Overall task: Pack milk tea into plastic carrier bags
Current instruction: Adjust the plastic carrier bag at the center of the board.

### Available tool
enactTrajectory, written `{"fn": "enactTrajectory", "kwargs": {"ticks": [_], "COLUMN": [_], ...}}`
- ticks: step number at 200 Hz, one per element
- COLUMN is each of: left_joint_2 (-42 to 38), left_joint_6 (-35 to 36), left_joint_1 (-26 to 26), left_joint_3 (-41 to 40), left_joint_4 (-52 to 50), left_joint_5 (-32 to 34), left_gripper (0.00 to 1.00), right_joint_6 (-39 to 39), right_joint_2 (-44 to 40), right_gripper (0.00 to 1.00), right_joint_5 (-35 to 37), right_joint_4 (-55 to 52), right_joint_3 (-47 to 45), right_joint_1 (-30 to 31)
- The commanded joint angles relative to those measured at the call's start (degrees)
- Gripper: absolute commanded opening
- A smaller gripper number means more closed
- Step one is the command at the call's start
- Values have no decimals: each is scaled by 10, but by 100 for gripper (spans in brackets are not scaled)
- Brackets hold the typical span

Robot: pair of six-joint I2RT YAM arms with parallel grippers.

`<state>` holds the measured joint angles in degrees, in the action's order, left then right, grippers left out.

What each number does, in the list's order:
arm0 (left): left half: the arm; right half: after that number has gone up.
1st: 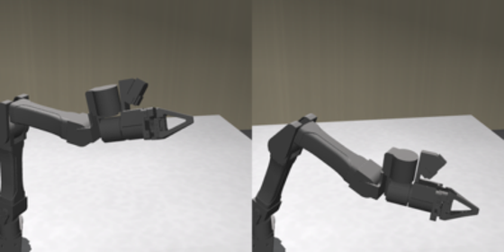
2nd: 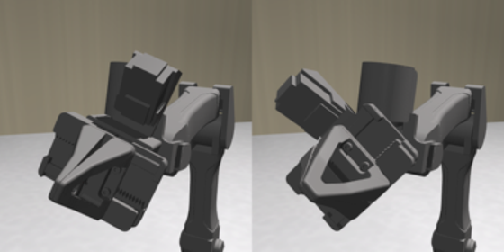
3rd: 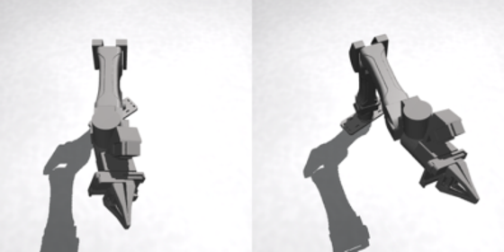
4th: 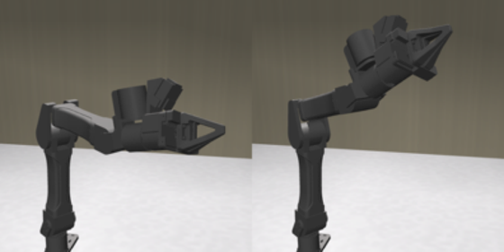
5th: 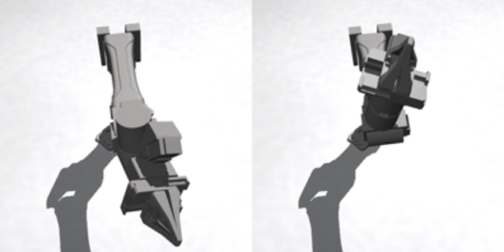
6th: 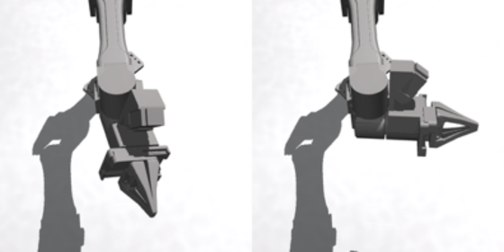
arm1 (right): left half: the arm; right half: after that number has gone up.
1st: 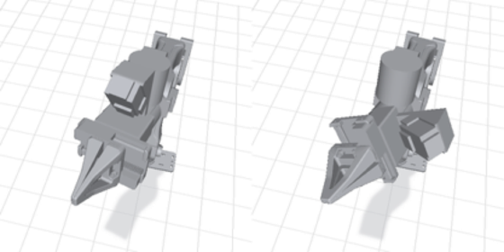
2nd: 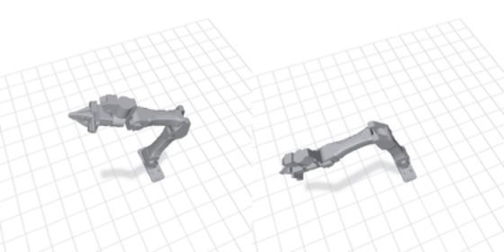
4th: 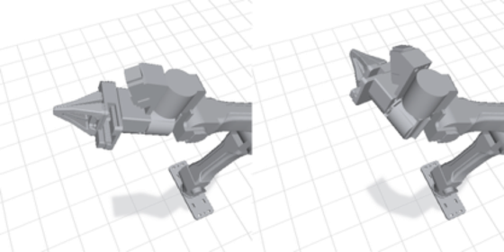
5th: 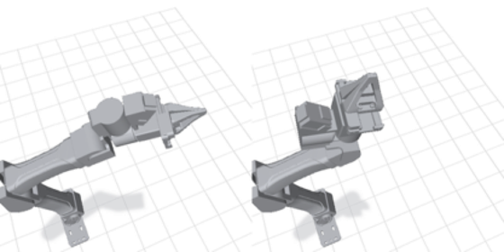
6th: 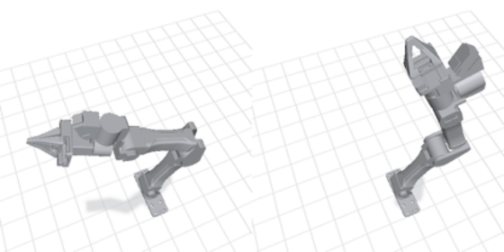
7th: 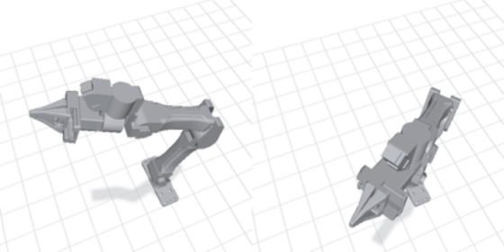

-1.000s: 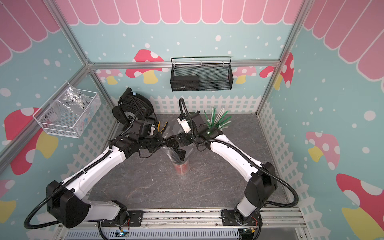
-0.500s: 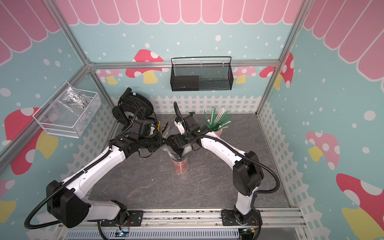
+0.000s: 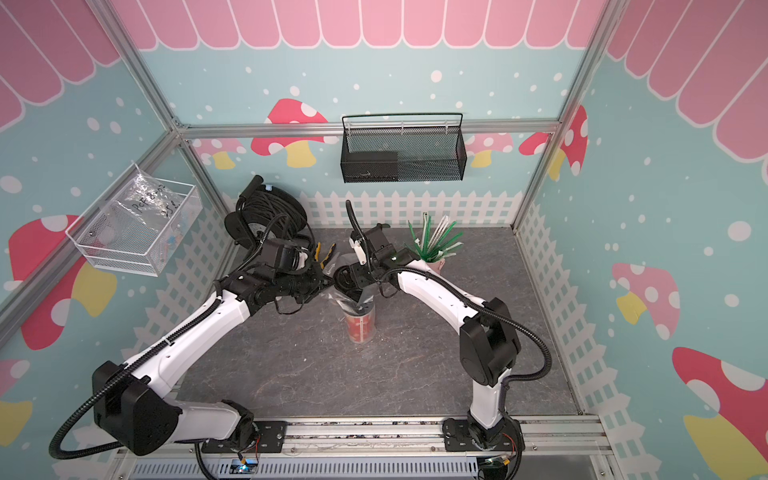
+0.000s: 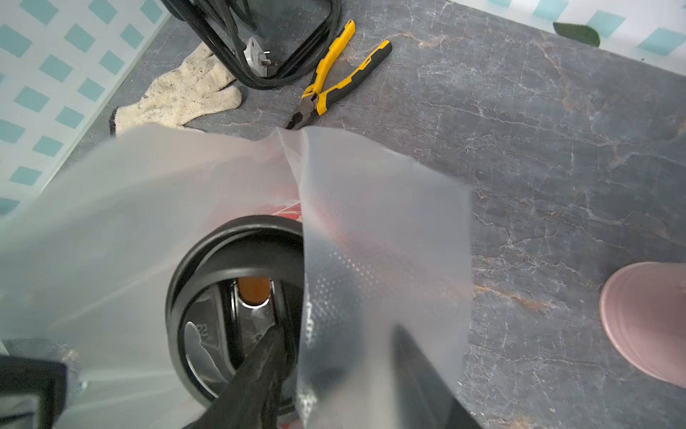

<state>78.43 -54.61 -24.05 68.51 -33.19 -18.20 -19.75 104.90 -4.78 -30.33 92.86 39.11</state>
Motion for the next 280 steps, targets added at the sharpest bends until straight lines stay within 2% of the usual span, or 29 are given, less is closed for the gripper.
{"fn": "enactTrajectory", "kwargs": {"ticks": [1, 18, 51, 65, 83, 124, 146, 176, 199, 210, 223, 241, 259, 272, 280], "left_joint_2": [2, 2, -4, -7, -9, -29, -35, -5, 15, 17, 19, 16, 8, 1, -2], "left_joint_6": [12, 13, 11, 9, 4, -12, -15, -5, 1, 3, 5, 7, 10, 11, 10], "left_joint_1": [3, 3, 3, 2, 3, -2, -2, 2, 3, 15, 23, 29, 35, 38, 40], "left_joint_3": [6, 13, 20, 18, 15, 14, 8, 2, -5, -8, -11, -12, -17, -21, -23], "left_joint_4": [5, 3, 4, 3, 4, 4, 6, 9, 17, 19, 21, 21, 22, 21, 22], "left_joint_5": [-13, -18, -21, -20, -24, -32, -33, -40, -45, -45, -49, -50, -53, -51, -50], "left_gripper": [0, 0, 0, 0, 0, 0, 0, 0, 0, 0, 0, 0, 0, 0, 0], "right_joint_6": [-9, -17, -23, -23, -27, -47, -52, -44, -27, -15, -10, -3, -6, -11, -15], "right_joint_2": [-25, -52, -96, -106, -114, -129, -146, -135, -121, -120, -122, -119, -108, -106, -108], "right_gripper": [39, 31, 9, 2, 0, 0, 0, 1, 9, 19, 24, 36, 34, 19, 15], "right_joint_5": [-22, -29, -30, -27, -22, -17, 13, 20, 21, 17, 11, -27, -41, -39, -34], "right_joint_4": [28, 45, 58, 55, 44, -12, -23, -26, -27, -27, -15, 7, 12, 15, 12], "right_joint_3": [-8, -30, -62, -69, -75, -76, -102, -104, -87, -78, -76, -78, -76, -77, -76], "right_joint_1": [4, 4, 5, 5, 6, 7, 7, 6, 6, 7, 7, 7, 10, 11, 11]}}
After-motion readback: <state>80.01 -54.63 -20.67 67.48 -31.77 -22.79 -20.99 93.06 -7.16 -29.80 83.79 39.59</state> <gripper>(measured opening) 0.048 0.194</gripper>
